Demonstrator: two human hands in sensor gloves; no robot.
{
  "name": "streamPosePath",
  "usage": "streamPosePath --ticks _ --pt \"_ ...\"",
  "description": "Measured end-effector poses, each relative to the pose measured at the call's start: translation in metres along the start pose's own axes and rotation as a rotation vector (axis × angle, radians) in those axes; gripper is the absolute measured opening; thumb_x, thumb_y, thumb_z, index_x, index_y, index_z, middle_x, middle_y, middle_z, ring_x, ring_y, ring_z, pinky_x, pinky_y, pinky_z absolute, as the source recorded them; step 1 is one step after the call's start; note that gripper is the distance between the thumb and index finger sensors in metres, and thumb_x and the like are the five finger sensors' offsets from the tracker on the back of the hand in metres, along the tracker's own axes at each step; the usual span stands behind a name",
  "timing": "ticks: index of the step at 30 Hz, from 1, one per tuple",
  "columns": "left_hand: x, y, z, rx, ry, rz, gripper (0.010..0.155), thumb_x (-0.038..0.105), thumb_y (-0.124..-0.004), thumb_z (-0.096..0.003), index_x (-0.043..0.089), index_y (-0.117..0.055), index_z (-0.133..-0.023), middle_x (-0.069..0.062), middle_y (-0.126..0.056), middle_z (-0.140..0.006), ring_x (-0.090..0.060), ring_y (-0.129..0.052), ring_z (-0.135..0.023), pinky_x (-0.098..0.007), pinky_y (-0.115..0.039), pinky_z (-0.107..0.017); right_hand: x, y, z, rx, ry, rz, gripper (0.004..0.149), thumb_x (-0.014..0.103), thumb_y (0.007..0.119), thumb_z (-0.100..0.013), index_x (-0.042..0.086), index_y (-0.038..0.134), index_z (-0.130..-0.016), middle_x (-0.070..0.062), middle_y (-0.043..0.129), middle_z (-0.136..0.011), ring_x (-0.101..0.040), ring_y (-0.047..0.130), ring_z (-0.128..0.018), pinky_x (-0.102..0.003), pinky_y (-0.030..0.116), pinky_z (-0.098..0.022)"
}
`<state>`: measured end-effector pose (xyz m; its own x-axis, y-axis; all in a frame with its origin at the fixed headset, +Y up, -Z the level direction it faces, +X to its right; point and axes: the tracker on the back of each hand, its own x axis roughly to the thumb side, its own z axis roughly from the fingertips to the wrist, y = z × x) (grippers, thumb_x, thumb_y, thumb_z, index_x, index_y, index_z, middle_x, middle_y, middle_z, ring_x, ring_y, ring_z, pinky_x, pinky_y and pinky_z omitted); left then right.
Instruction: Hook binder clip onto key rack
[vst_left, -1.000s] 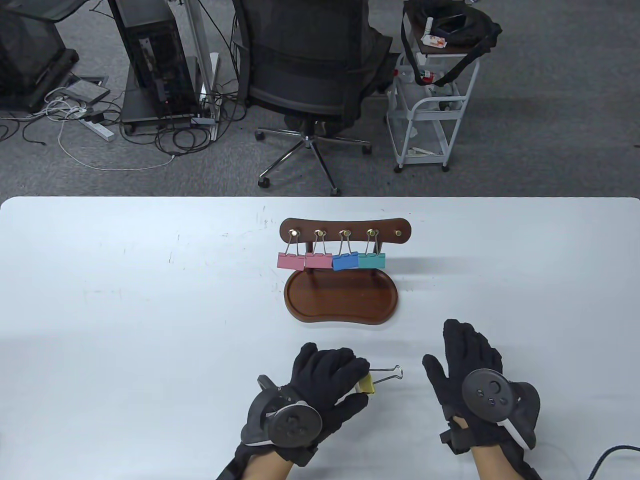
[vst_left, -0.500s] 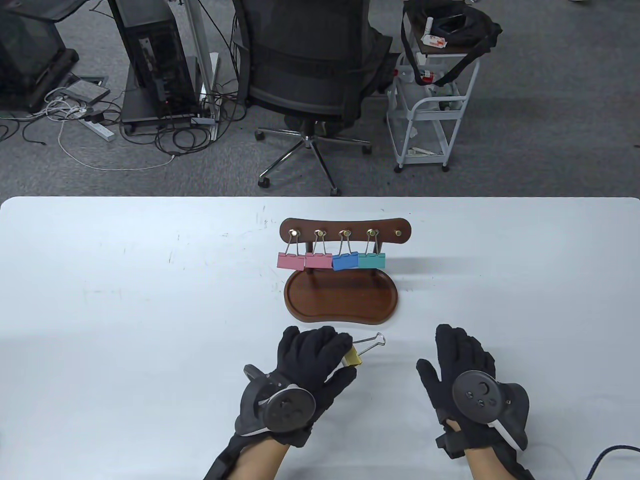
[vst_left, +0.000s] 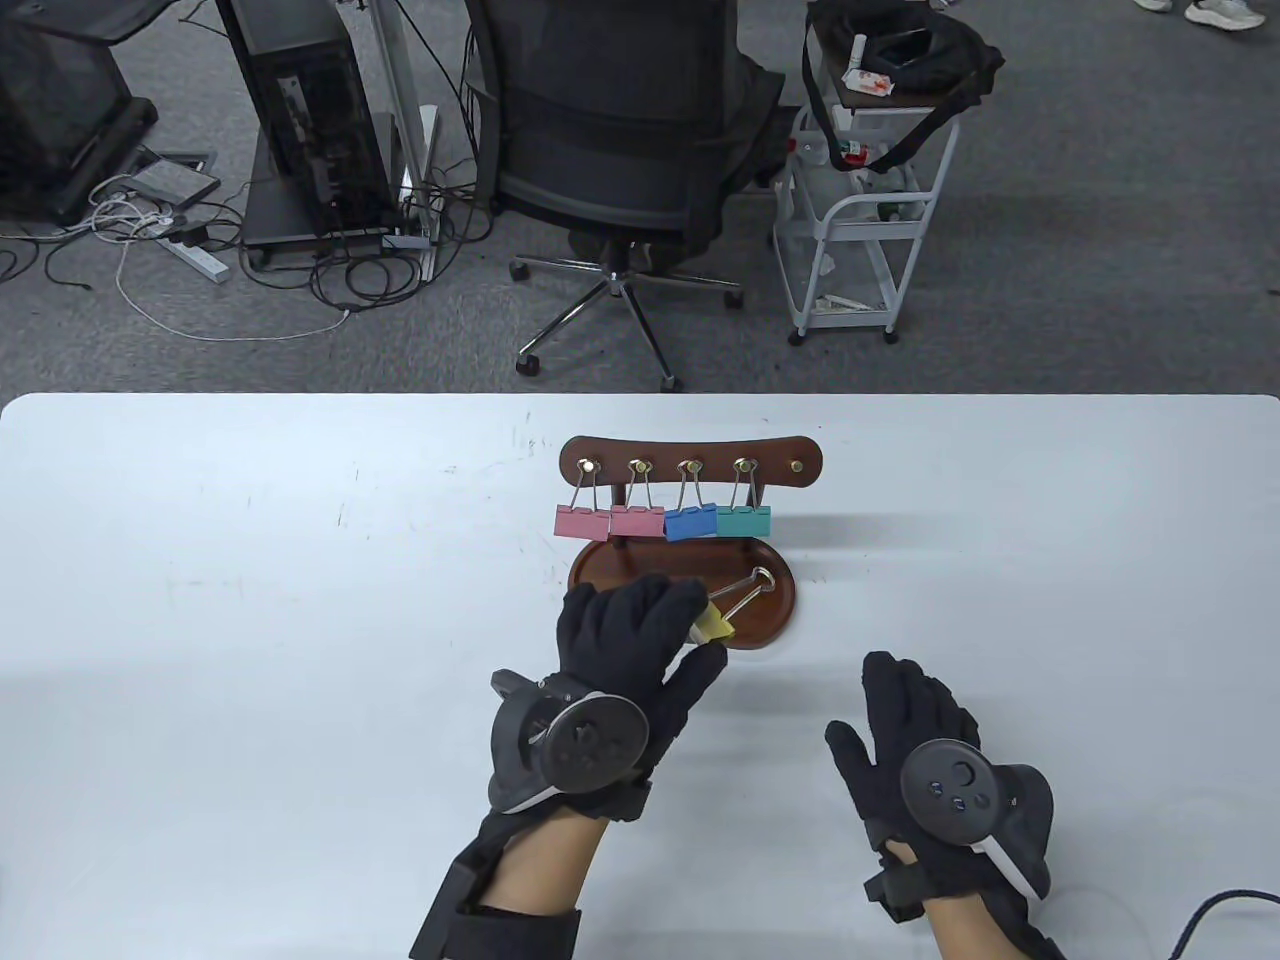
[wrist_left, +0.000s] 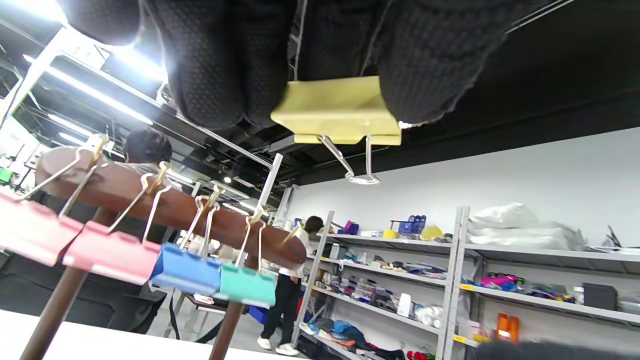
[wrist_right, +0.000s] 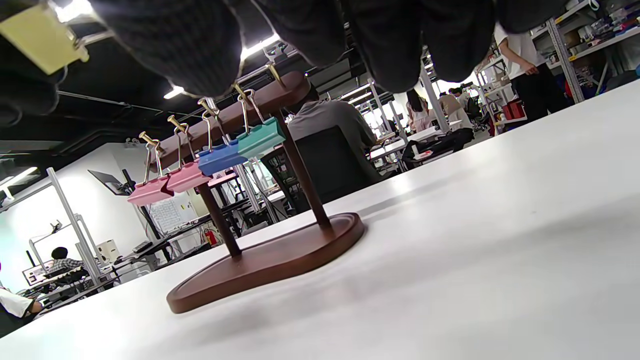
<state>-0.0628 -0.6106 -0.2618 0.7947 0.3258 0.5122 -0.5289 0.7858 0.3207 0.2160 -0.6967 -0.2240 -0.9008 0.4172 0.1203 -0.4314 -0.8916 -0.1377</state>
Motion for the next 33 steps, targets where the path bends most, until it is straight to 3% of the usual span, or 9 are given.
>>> streamPosePath --ticks 6,17,33 --pt "0.016 -0.002 -0.031 0.008 0.061 -0.032 0.068 0.048 -0.089 -0.0529 0.005 -0.08 -0.105 -0.03 -0.081 -0.101 -0.052 -0.089 -0.083 -0.079 -0.055 -0.067 0.001 0.001 0.0 0.005 0.003 0.004 0.078 0.048 0.073 -0.057 0.004 0.048 -0.117 -0.037 0.059 -0.113 -0.064 0.058 -0.097 -0.074 0.045 -0.067" --pt "0.031 -0.038 -0.079 -0.041 0.149 -0.129 0.072 0.046 -0.088 -0.0546 0.001 -0.072 -0.109 -0.031 -0.076 -0.103 -0.054 -0.085 -0.085 -0.078 -0.054 -0.067 0.001 0.002 0.001 0.027 0.009 -0.012 0.078 0.048 0.072 -0.057 0.004 0.048 -0.117 -0.037 0.058 -0.113 -0.065 0.057 -0.097 -0.074 0.045 -0.066" --pt "0.026 -0.063 -0.093 -0.085 0.168 -0.221 0.08 0.047 -0.087 -0.055 -0.003 -0.063 -0.112 -0.031 -0.071 -0.105 -0.054 -0.082 -0.087 -0.078 -0.053 -0.067 0.005 0.007 0.001 0.056 -0.009 -0.027 0.078 0.048 0.072 -0.058 0.004 0.048 -0.117 -0.037 0.057 -0.113 -0.065 0.056 -0.097 -0.074 0.045 -0.066"
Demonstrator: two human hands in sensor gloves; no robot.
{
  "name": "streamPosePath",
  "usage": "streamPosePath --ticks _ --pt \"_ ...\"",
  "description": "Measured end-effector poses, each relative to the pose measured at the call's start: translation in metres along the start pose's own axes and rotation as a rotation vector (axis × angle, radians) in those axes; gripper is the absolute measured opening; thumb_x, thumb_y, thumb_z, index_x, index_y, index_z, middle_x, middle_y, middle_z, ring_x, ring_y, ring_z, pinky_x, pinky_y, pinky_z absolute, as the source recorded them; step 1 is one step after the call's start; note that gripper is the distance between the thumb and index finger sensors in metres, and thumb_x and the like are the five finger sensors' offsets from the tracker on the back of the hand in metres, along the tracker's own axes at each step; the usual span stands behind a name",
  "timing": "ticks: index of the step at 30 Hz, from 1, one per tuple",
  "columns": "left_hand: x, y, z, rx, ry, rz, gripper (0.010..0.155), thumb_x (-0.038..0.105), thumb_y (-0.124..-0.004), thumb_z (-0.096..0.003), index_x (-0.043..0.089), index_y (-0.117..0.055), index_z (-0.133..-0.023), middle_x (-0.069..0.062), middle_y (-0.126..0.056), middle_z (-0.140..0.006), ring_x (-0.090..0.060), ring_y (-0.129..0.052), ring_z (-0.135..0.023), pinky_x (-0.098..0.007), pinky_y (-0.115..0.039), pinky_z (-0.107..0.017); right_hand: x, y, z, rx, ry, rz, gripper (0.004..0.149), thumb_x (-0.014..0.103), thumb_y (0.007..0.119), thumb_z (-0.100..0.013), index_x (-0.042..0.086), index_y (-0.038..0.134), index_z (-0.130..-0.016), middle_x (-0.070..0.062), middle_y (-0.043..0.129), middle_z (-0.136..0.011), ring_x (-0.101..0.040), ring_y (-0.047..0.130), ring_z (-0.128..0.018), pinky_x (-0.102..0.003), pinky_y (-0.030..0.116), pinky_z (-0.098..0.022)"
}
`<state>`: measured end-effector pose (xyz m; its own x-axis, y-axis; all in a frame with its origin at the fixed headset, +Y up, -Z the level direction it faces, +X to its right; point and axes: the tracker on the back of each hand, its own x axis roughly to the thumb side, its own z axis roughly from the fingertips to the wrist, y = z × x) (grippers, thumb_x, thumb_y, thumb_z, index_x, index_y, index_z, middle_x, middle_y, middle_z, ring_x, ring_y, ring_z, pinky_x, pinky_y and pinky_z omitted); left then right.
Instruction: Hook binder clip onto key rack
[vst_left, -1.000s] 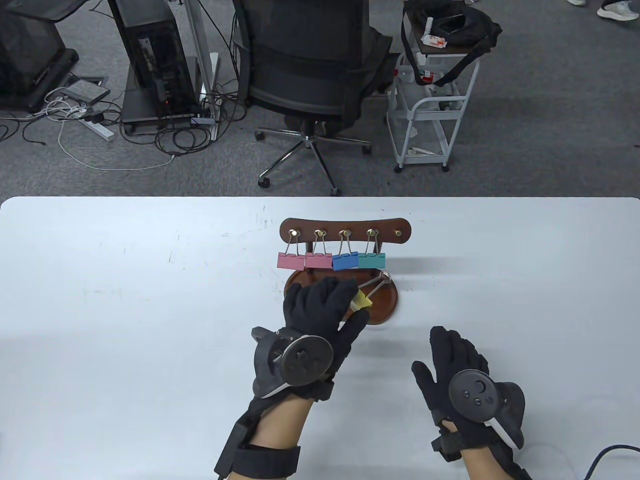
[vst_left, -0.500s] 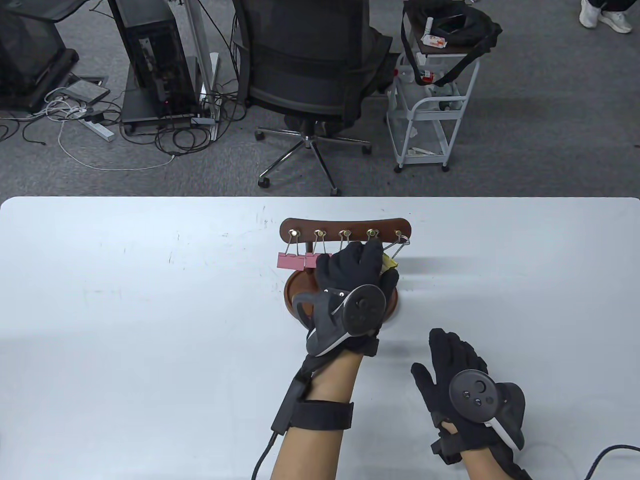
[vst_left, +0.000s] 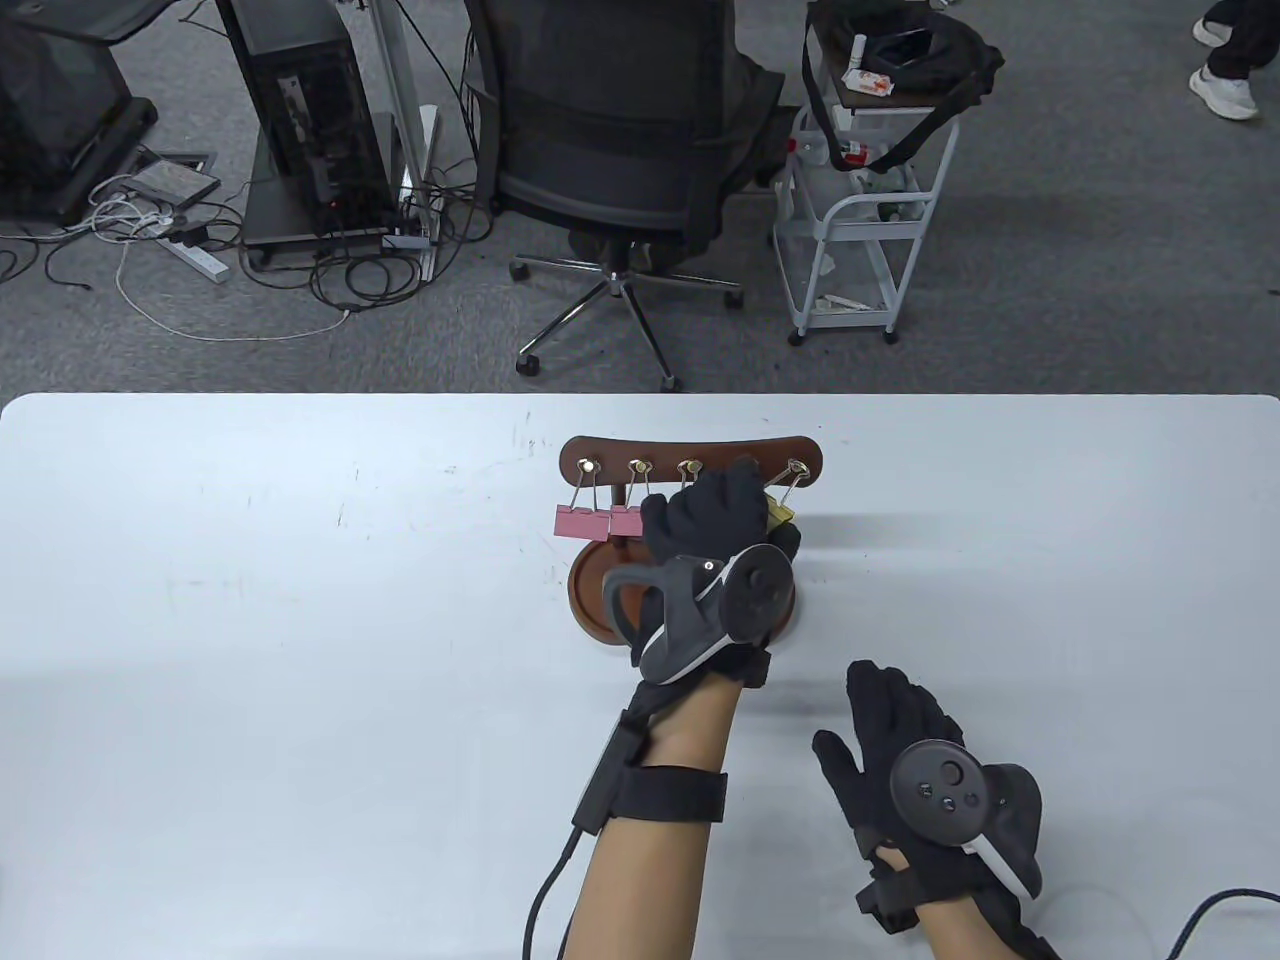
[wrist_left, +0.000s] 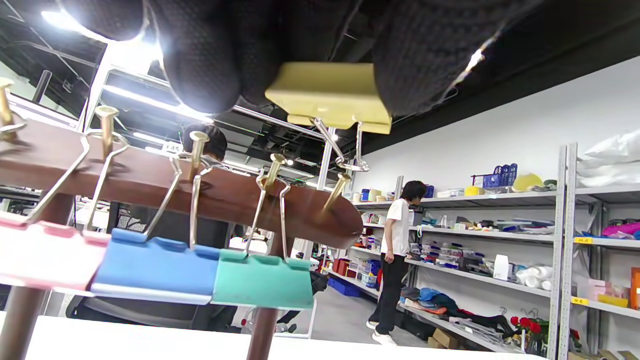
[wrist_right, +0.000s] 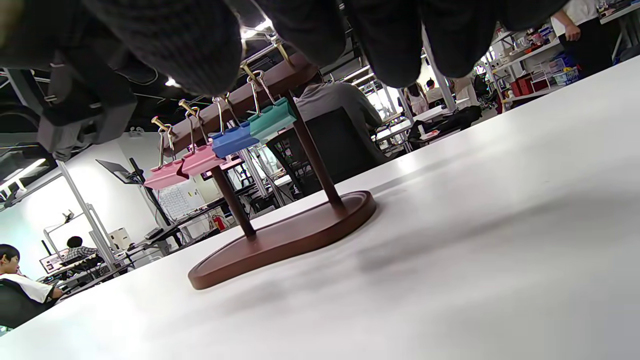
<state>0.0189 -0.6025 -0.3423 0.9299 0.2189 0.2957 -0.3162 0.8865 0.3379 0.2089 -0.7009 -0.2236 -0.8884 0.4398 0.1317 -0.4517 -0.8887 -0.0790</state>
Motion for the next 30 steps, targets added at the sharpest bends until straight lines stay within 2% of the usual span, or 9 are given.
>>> streamPosePath --ticks 15,30 --pt "0.0 -0.011 -0.005 -0.023 0.003 0.002 0.081 0.049 -0.085 -0.056 -0.003 -0.06 -0.113 -0.03 -0.069 -0.106 -0.054 -0.082 -0.087 -0.078 -0.052 -0.068 0.0 0.002 0.001 0.015 0.006 -0.005 0.077 0.048 0.072 -0.058 0.003 0.051 -0.117 -0.038 0.056 -0.113 -0.065 0.056 -0.097 -0.074 0.045 -0.066" --pt "0.004 -0.045 -0.008 -0.1 0.022 -0.026 0.082 0.05 -0.082 -0.057 -0.005 -0.057 -0.114 -0.031 -0.066 -0.105 -0.057 -0.08 -0.086 -0.079 -0.05 -0.066 0.002 0.004 0.001 0.046 0.01 -0.029 0.077 0.049 0.072 -0.058 0.003 0.052 -0.116 -0.038 0.056 -0.113 -0.066 0.055 -0.096 -0.074 0.045 -0.066"
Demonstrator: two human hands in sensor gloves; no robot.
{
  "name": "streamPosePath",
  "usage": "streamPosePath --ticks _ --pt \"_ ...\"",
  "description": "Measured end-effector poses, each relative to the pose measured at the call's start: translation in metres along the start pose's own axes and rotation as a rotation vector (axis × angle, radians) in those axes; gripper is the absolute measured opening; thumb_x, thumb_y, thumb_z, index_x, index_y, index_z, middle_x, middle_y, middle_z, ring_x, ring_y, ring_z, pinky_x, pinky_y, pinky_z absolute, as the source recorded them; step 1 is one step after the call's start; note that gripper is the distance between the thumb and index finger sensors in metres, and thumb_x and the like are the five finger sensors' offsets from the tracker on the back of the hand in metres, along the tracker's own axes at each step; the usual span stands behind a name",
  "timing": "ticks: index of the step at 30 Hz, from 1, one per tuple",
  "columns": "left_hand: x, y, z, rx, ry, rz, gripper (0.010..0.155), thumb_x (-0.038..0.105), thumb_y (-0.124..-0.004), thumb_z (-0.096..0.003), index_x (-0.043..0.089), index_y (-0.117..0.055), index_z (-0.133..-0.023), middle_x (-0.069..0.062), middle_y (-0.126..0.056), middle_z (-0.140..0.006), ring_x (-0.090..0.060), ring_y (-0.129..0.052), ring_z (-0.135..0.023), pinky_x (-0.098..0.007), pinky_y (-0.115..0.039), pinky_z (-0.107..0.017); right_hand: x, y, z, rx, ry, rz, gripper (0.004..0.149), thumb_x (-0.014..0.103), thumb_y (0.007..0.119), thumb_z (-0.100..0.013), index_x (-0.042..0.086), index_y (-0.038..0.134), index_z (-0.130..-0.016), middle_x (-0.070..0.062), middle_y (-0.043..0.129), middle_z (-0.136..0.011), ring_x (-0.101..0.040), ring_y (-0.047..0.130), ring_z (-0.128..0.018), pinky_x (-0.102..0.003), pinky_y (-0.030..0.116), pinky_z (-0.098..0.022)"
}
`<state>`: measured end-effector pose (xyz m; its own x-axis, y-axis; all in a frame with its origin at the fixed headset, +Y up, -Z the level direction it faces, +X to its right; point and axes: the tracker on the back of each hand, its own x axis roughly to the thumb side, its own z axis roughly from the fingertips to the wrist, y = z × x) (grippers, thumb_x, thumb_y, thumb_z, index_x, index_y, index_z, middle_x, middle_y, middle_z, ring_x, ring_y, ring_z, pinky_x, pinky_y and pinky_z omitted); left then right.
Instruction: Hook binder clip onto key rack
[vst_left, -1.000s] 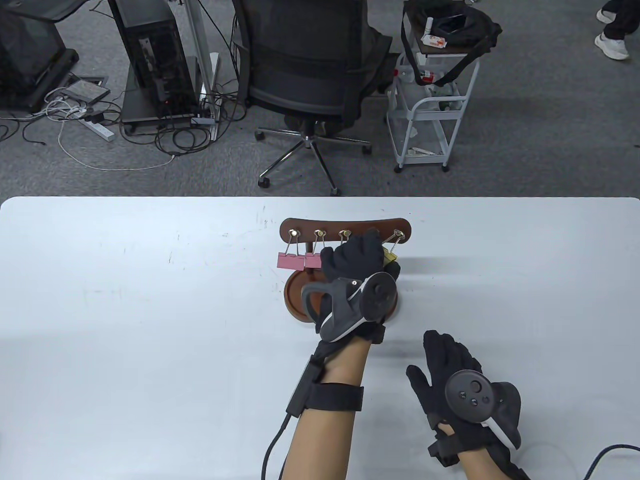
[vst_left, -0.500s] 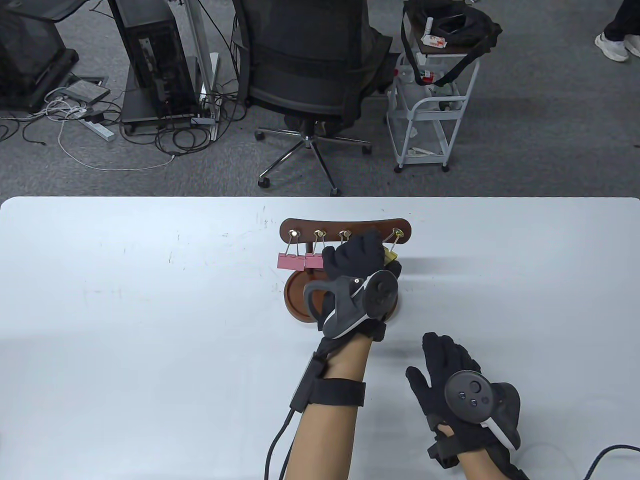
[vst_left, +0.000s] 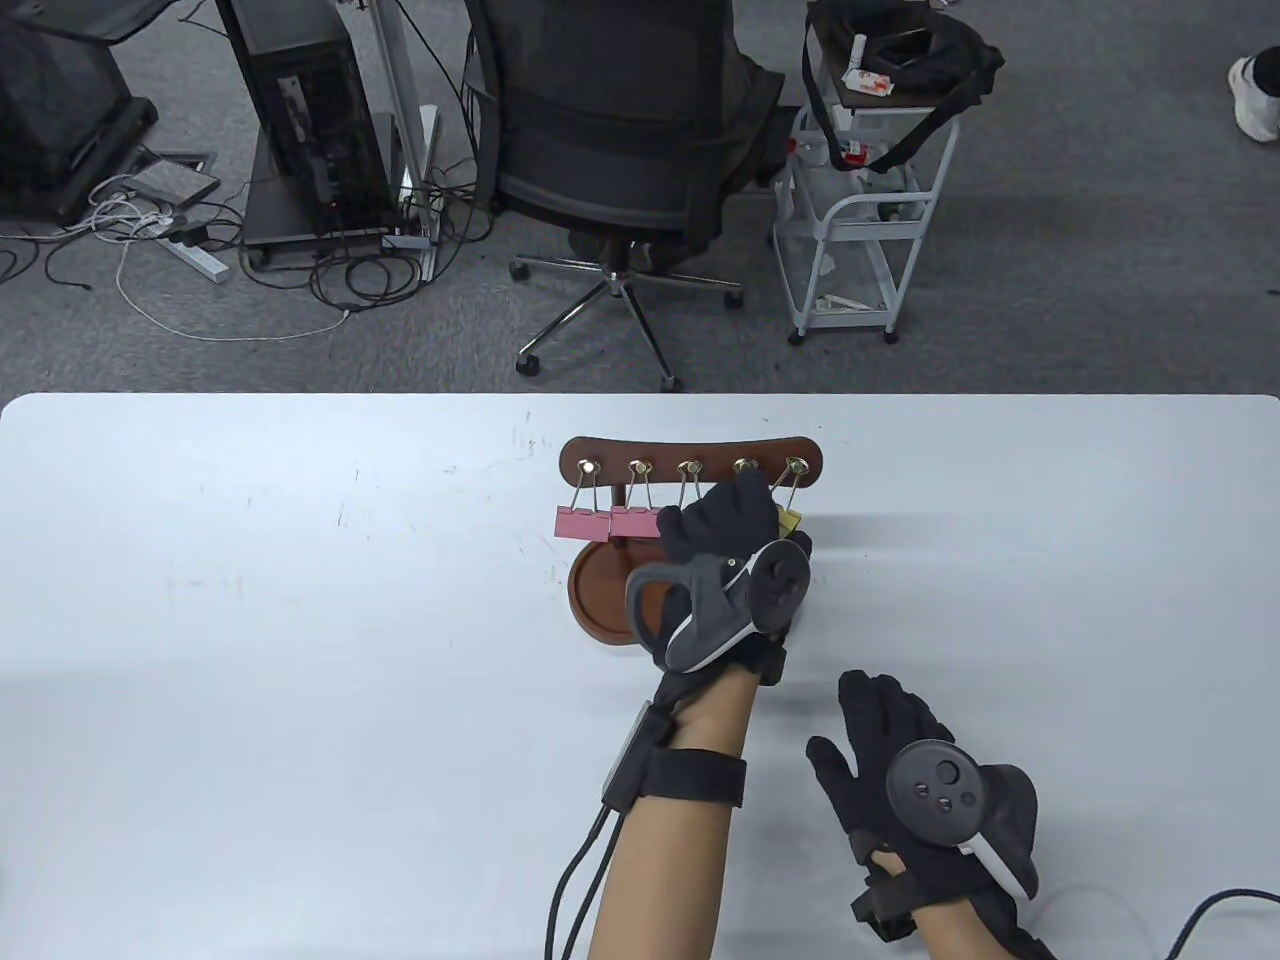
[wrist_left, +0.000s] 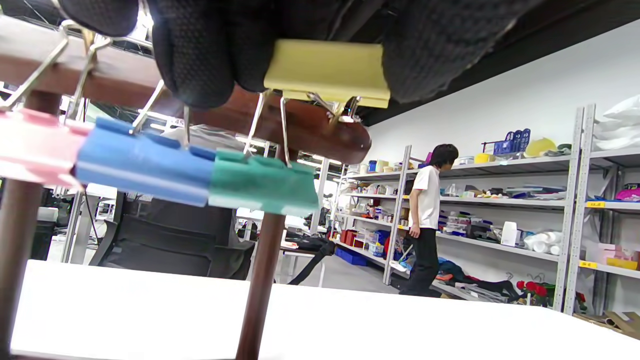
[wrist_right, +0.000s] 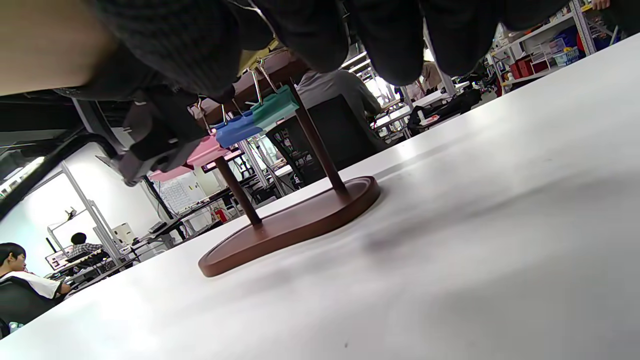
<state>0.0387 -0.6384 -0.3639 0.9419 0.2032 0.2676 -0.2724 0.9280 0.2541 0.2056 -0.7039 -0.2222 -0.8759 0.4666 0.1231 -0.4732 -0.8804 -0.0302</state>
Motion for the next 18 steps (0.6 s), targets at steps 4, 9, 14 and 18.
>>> streamPosePath --ticks 4,9,14,18 --pt "-0.001 -0.008 0.0 -0.016 0.016 0.006 0.081 0.049 -0.08 -0.0575 -0.004 -0.058 -0.114 -0.03 -0.066 -0.106 -0.057 -0.079 -0.087 -0.079 -0.051 -0.066 0.0 0.001 0.0 0.016 0.007 -0.002 0.077 0.049 0.071 -0.058 0.003 0.051 -0.116 -0.038 0.055 -0.113 -0.066 0.055 -0.096 -0.074 0.045 -0.066" --pt "-0.003 -0.019 0.0 -0.043 0.028 0.042 0.08 0.05 -0.078 -0.0584 -0.004 -0.057 -0.114 -0.029 -0.066 -0.107 -0.059 -0.08 -0.087 -0.079 -0.051 -0.065 0.001 0.002 0.0 0.018 0.0 -0.021 0.076 0.048 0.072 -0.058 0.003 0.053 -0.116 -0.038 0.056 -0.113 -0.066 0.056 -0.096 -0.074 0.045 -0.066" --pt "-0.004 -0.026 0.001 -0.057 0.033 0.071 0.078 0.049 -0.074 -0.0596 -0.004 -0.055 -0.115 -0.029 -0.065 -0.108 -0.061 -0.079 -0.088 -0.079 -0.051 -0.065 0.001 0.002 0.0 0.016 -0.009 -0.027 0.076 0.048 0.072 -0.058 0.003 0.053 -0.116 -0.038 0.056 -0.113 -0.066 0.056 -0.096 -0.074 0.045 -0.065" --pt "-0.003 -0.029 0.002 -0.065 0.025 0.061 0.076 0.048 -0.073 -0.0606 -0.003 -0.055 -0.115 -0.029 -0.064 -0.109 -0.062 -0.079 -0.088 -0.079 -0.051 -0.065 0.002 0.003 -0.001 0.016 -0.015 -0.027 0.076 0.048 0.071 -0.058 0.002 0.053 -0.116 -0.038 0.056 -0.113 -0.065 0.056 -0.096 -0.074 0.045 -0.065"
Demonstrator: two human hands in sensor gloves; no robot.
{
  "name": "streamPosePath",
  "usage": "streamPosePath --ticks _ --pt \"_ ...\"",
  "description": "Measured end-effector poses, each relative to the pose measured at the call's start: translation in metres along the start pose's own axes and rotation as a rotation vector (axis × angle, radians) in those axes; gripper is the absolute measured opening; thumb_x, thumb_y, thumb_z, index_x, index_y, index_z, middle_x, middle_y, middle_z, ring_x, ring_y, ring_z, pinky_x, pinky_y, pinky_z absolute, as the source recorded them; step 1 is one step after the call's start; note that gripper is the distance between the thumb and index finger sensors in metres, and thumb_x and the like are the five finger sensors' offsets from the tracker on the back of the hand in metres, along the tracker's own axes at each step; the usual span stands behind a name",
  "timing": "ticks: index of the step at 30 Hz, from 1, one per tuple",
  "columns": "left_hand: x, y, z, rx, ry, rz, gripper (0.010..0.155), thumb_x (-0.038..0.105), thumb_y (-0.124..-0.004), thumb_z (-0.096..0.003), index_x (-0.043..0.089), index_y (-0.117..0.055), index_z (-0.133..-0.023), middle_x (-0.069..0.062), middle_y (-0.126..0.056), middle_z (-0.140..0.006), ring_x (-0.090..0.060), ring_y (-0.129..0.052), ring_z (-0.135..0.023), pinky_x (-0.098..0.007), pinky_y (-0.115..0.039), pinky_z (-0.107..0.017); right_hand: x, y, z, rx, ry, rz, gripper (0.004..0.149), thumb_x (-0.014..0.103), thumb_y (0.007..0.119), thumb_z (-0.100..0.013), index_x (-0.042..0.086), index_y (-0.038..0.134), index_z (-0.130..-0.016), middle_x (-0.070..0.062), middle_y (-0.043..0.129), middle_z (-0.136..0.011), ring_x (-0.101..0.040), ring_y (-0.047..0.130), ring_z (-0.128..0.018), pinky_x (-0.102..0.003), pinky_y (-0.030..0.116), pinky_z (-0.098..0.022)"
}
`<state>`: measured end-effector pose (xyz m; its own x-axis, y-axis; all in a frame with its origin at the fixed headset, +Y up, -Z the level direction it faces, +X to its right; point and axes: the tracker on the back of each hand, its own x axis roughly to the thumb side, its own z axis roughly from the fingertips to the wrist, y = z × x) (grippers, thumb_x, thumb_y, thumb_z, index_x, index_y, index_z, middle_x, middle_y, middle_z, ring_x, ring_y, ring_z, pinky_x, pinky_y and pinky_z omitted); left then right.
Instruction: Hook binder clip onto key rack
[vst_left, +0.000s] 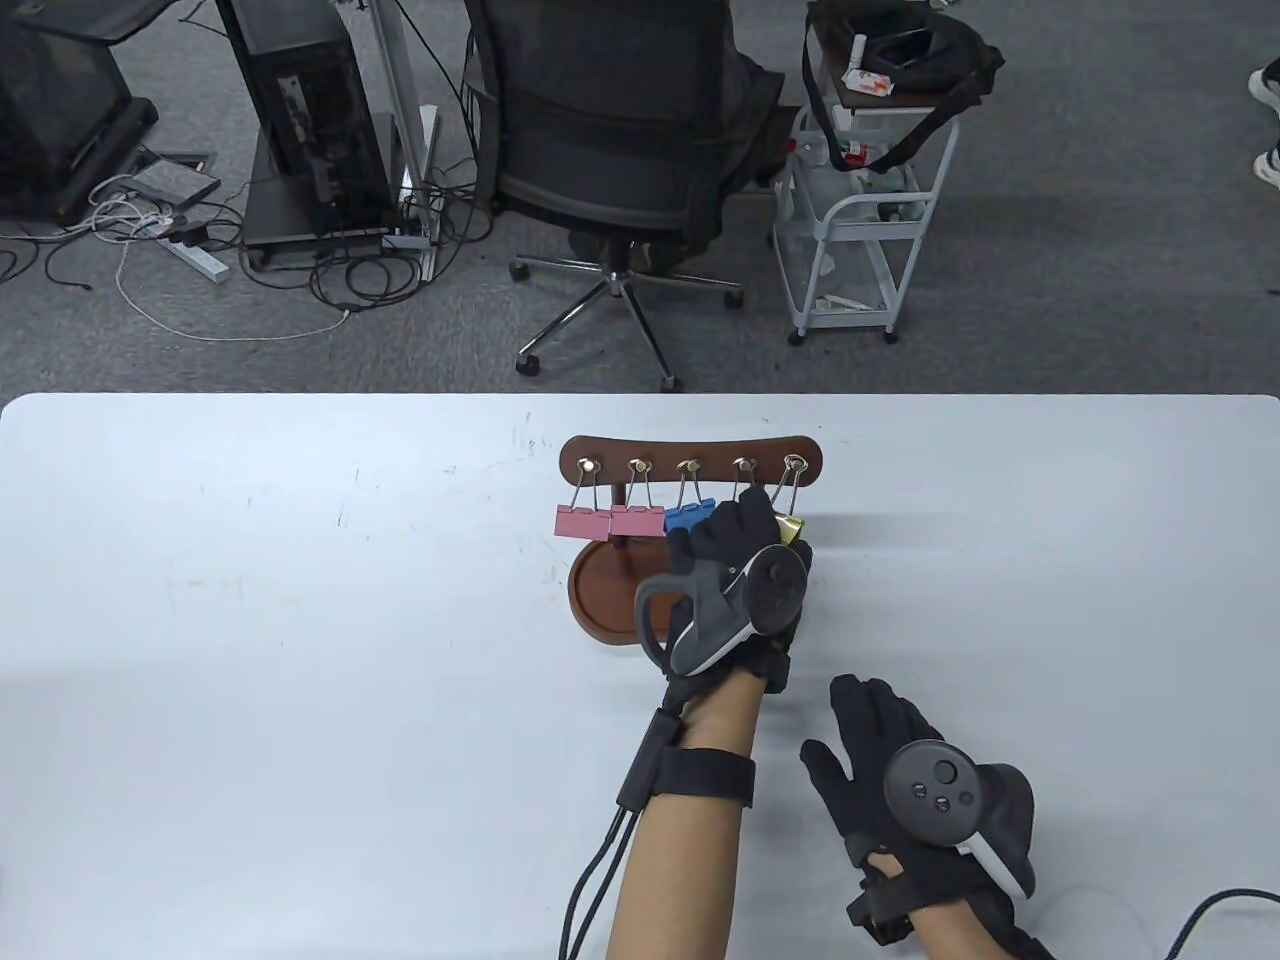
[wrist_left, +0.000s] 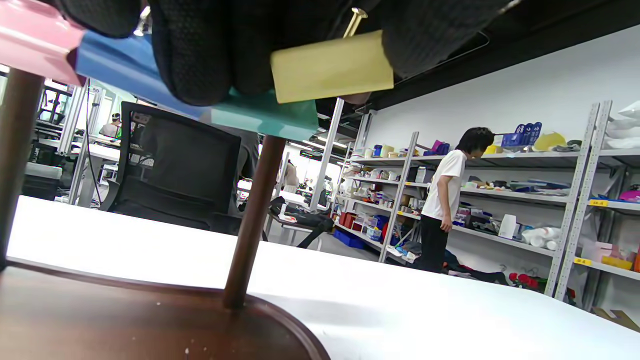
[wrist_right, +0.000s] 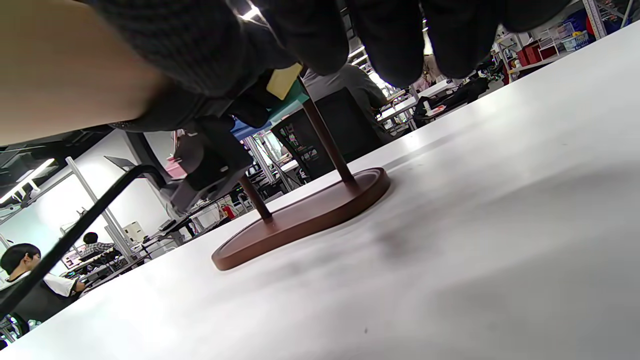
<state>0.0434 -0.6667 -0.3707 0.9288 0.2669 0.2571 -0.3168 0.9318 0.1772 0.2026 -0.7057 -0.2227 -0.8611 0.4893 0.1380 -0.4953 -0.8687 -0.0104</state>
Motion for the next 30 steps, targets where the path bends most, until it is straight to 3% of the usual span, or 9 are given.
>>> streamPosePath --ticks 4,11,22,30 --pt "0.001 -0.002 0.002 -0.007 -0.025 -0.002 0.073 0.046 -0.074 -0.0616 -0.001 -0.055 -0.115 -0.028 -0.065 -0.109 -0.061 -0.079 -0.088 -0.079 -0.051 -0.065 0.001 0.001 0.0 0.003 -0.004 -0.002 0.076 0.048 0.071 -0.058 0.002 0.053 -0.116 -0.038 0.056 -0.113 -0.065 0.056 -0.096 -0.074 0.045 -0.065" --pt "0.002 -0.007 0.005 -0.028 -0.053 -0.007 0.062 0.044 -0.076 -0.061 0.006 -0.071 -0.11 -0.026 -0.071 -0.108 -0.056 -0.083 -0.084 -0.079 -0.052 -0.065 0.001 0.002 0.001 0.009 -0.006 -0.004 0.076 0.048 0.071 -0.058 0.002 0.053 -0.116 -0.038 0.057 -0.113 -0.065 0.057 -0.096 -0.074 0.045 -0.065" --pt "-0.005 -0.006 0.014 -0.034 -0.064 -0.022 0.059 0.043 -0.076 -0.0608 0.008 -0.076 -0.108 -0.028 -0.074 -0.107 -0.055 -0.083 -0.086 -0.079 -0.052 -0.065 0.001 0.002 0.001 0.018 -0.009 -0.007 0.076 0.048 0.071 -0.058 0.002 0.054 -0.115 -0.038 0.057 -0.113 -0.065 0.057 -0.095 -0.074 0.046 -0.065" --pt "-0.013 0.006 0.03 -0.042 -0.114 -0.029 0.062 0.042 -0.077 -0.06 0.003 -0.076 -0.108 -0.027 -0.079 -0.104 -0.055 -0.086 -0.086 -0.078 -0.053 -0.066 0.002 0.003 0.001 0.021 -0.015 -0.003 0.076 0.048 0.072 -0.058 0.002 0.054 -0.115 -0.038 0.058 -0.112 -0.065 0.058 -0.095 -0.074 0.046 -0.065"
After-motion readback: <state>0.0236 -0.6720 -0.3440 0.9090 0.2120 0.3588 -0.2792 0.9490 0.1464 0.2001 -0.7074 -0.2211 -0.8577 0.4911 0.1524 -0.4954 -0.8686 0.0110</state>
